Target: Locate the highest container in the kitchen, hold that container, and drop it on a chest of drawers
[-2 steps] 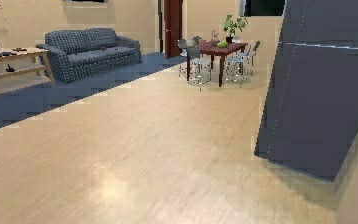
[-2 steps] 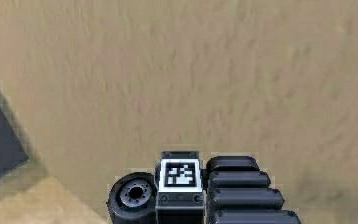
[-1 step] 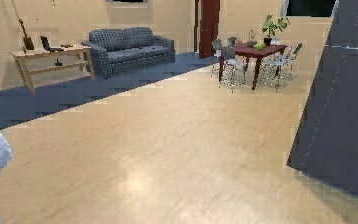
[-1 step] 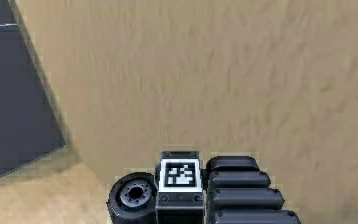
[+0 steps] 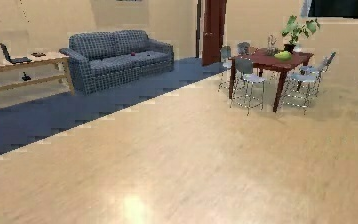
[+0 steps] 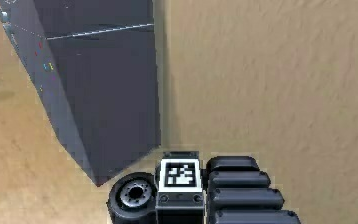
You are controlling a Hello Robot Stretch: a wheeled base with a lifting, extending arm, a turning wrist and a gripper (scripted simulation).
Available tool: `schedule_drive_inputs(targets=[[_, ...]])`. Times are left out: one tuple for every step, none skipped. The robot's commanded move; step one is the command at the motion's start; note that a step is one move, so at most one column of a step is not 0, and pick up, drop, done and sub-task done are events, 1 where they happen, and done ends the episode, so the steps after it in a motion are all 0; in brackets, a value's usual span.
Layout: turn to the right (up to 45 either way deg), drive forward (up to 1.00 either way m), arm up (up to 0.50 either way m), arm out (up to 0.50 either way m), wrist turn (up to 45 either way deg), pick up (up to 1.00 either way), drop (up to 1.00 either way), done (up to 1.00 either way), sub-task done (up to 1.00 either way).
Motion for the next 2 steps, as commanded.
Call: schedule_drive_inputs(targets=[[0.0,1.0,0.0,0.0,0.0,0.0,0.0,0.0,0.0],[0.0,1.0,0.0,0.0,0.0,0.0,0.0,0.0,0.0]])
